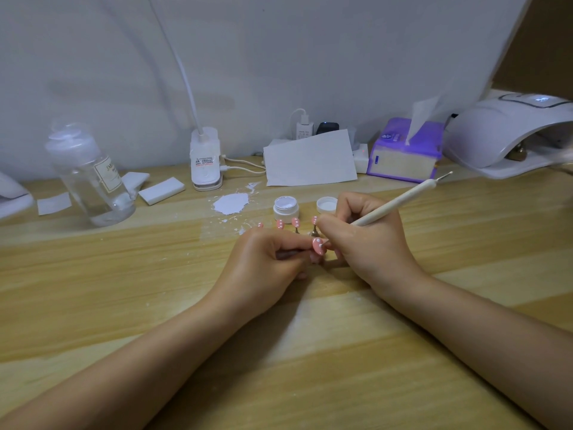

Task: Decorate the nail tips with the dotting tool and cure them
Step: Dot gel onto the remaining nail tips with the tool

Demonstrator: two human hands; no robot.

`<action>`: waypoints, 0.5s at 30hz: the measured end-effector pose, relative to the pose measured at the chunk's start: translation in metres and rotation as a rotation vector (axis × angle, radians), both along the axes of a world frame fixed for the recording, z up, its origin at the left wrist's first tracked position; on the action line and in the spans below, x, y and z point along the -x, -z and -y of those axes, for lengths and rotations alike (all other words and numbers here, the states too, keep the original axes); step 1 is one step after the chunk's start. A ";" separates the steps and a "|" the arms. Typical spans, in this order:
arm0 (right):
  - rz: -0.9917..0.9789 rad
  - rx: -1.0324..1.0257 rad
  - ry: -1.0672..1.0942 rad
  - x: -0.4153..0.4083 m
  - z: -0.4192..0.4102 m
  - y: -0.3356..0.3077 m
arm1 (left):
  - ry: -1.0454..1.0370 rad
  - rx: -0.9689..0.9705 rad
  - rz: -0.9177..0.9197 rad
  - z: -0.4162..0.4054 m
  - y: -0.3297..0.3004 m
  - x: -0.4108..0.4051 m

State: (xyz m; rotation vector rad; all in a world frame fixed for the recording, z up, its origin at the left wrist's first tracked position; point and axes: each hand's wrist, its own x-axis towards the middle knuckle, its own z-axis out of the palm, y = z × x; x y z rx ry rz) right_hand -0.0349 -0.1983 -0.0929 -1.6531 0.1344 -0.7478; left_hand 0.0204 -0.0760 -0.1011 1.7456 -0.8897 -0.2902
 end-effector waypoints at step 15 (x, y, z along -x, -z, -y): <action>-0.002 0.000 -0.014 0.001 -0.001 -0.002 | 0.001 -0.007 0.010 0.000 0.000 0.000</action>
